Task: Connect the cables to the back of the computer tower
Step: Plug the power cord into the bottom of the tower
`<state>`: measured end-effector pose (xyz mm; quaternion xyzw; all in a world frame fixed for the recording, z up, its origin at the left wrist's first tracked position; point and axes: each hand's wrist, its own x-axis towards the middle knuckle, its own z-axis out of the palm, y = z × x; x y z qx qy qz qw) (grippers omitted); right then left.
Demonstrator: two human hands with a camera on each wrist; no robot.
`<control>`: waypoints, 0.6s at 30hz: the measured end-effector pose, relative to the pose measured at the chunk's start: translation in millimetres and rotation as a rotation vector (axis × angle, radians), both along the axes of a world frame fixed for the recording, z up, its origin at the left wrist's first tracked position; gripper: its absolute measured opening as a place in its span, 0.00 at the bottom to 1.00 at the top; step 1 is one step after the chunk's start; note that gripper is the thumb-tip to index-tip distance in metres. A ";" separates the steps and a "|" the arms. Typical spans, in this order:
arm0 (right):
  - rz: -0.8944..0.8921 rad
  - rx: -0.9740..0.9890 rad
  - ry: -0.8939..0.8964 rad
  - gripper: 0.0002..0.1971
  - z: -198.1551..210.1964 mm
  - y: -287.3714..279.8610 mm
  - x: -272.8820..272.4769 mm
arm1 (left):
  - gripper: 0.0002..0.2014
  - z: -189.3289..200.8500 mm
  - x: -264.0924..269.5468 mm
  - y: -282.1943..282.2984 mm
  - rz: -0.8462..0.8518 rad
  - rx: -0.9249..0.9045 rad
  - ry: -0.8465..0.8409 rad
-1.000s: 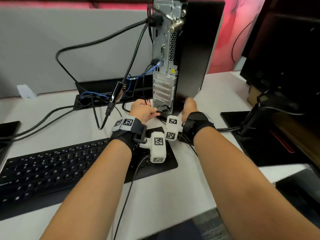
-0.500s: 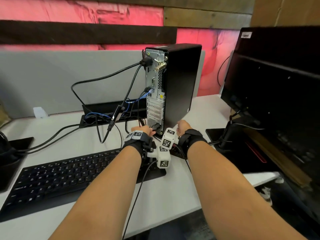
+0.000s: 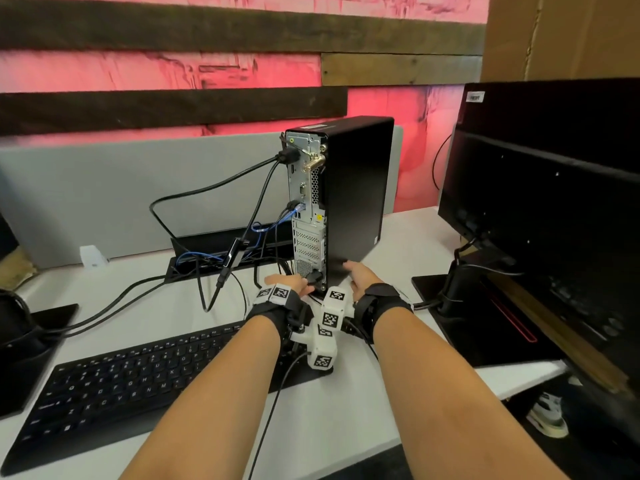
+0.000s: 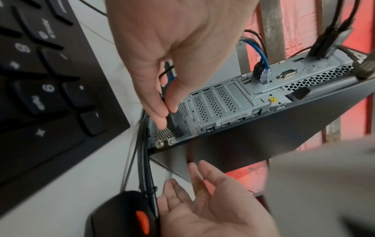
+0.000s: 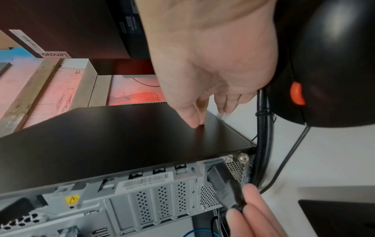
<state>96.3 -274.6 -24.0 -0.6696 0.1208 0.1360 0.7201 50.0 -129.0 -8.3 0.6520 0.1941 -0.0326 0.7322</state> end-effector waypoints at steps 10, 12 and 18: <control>0.046 -0.011 0.038 0.25 -9.5 -16.6 14.8 | 0.06 -13.4 18.0 1.3 -0.033 0.379 -0.045; 0.034 -0.001 0.058 0.24 -10.2 -15.9 15.3 | 0.13 -12.2 18.8 2.3 -0.048 0.387 -0.041; -0.008 -0.035 0.083 0.18 -18.5 -16.3 23.0 | 0.14 -5.5 13.1 5.5 0.014 0.441 0.050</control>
